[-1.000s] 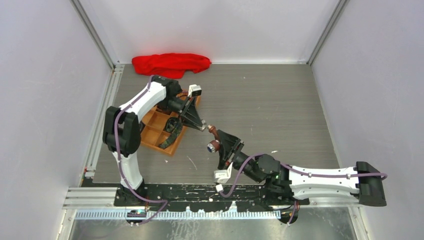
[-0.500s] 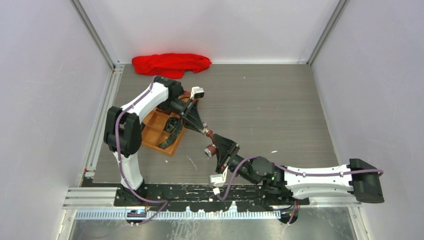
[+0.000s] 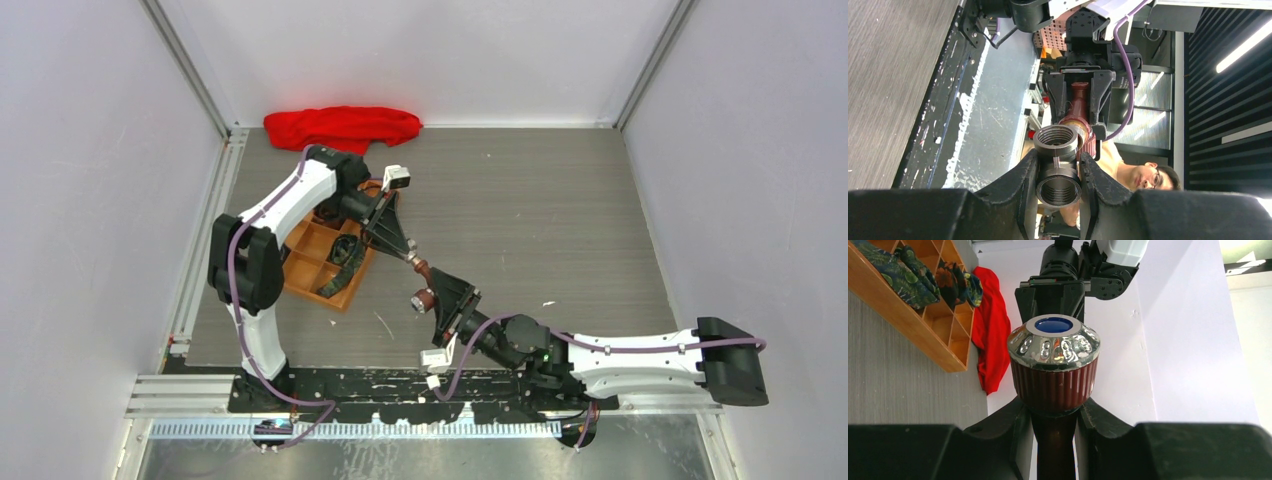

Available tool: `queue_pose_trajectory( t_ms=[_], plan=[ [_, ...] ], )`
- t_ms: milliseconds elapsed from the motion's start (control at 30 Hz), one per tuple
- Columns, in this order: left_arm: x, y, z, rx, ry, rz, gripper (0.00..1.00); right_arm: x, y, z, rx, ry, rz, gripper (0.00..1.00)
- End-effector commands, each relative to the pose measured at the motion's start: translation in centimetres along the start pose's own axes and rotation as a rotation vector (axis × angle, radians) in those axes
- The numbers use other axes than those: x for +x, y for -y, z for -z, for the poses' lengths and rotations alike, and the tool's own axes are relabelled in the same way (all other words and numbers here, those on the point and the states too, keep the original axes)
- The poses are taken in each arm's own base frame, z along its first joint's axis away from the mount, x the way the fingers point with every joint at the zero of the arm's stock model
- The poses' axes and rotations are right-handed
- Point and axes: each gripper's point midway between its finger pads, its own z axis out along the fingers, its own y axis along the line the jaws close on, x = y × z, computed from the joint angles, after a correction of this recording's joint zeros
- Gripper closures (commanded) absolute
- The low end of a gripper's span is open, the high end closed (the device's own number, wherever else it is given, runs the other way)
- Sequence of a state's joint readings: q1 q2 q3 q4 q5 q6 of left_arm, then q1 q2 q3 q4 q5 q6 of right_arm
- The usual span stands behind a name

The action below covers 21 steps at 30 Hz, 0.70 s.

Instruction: Install the water faucets

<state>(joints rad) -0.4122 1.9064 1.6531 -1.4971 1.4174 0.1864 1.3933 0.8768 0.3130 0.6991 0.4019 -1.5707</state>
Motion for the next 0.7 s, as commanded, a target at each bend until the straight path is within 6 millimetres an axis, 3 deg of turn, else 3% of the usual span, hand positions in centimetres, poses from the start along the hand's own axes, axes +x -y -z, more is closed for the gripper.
queue_pose_trajectory(
  t_ms=[0, 667],
  plan=[
    [1.11, 7.91, 0.72, 0.271, 0.085, 0.036, 1.0, 0.04, 2.89, 0.43, 0.107, -0.005, -0.017, 1.0],
    [1.5, 8.7, 0.23, 0.273, 0.065, -0.001, 1.0, 0.05, 2.1, -0.03, 0.072, -0.018, 0.007, 1.0]
  ],
)
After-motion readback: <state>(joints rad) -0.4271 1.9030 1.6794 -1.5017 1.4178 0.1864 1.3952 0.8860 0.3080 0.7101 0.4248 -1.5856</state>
